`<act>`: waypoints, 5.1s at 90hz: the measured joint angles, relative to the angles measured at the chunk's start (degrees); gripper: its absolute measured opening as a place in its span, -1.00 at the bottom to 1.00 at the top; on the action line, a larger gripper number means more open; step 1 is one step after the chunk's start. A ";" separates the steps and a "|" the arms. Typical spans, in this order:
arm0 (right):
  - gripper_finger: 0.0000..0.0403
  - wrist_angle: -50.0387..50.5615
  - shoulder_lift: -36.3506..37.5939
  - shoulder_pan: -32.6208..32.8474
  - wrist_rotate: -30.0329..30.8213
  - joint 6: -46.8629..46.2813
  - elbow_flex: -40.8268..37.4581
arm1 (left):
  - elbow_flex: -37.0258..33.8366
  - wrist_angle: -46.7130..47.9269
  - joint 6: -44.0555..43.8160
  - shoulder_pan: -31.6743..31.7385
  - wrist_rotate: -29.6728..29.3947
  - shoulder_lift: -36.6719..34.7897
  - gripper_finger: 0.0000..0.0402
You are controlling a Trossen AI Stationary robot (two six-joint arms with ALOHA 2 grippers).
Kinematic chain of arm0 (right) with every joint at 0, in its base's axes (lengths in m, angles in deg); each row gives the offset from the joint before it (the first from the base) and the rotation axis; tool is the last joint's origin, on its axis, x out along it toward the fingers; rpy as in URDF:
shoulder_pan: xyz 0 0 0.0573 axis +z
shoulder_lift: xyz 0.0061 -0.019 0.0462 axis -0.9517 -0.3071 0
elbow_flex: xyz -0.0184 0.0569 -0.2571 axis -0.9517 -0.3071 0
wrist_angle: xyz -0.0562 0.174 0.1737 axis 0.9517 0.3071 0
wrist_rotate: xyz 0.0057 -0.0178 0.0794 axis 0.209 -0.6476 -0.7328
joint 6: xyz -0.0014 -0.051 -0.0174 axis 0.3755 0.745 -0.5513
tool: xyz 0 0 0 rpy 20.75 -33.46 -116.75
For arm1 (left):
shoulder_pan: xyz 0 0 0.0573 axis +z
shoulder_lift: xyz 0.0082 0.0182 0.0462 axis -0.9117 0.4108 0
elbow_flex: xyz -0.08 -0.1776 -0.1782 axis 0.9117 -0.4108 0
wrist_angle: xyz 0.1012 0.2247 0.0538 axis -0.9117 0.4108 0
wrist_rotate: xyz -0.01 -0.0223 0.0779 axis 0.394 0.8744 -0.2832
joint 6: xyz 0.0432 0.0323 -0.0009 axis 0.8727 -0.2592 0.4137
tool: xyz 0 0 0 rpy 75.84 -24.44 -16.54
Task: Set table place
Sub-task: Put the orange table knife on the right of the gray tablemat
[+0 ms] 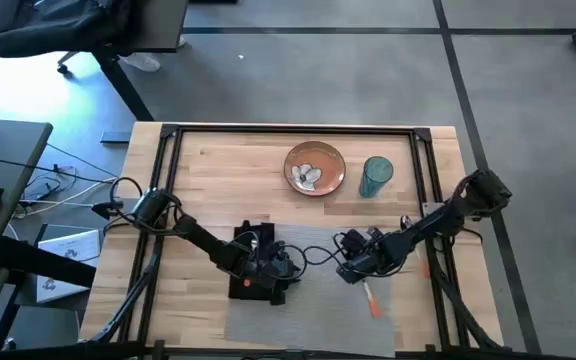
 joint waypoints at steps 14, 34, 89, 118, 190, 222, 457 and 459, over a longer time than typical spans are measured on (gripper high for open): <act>-1.00 2.47 0.05 -0.03 -1.70 0.34 2.21 | 0.00 -0.07 0.00 0.00 -0.07 0.00 -0.36; -1.00 8.05 2.74 3.47 -9.55 2.97 8.13 | 0.00 -0.19 0.00 0.11 -0.14 0.02 -0.36; -1.00 3.41 2.50 18.78 -14.49 -16.03 4.35 | -0.02 -0.31 0.43 0.11 -0.46 0.02 -0.36; -1.00 1.85 0.58 18.78 -12.31 -16.91 4.35 | -0.04 -0.59 0.37 0.07 -0.56 0.04 -0.36; -1.00 -1.61 0.30 15.19 -13.32 -15.81 5.12 | -0.04 -0.72 -0.07 0.02 -0.59 0.04 -0.36; -1.00 3.92 0.62 8.11 -3.32 -7.81 5.73 | -0.04 -0.71 -0.07 0.02 -0.58 0.04 -0.36; -1.00 11.21 -0.86 24.44 -19.20 -31.20 9.57 | 0.00 -0.28 0.00 -0.20 0.20 0.00 -0.36; -1.00 10.89 -1.09 24.41 -18.80 -31.17 9.57 | 0.00 -0.28 0.00 -0.20 0.20 0.00 -0.36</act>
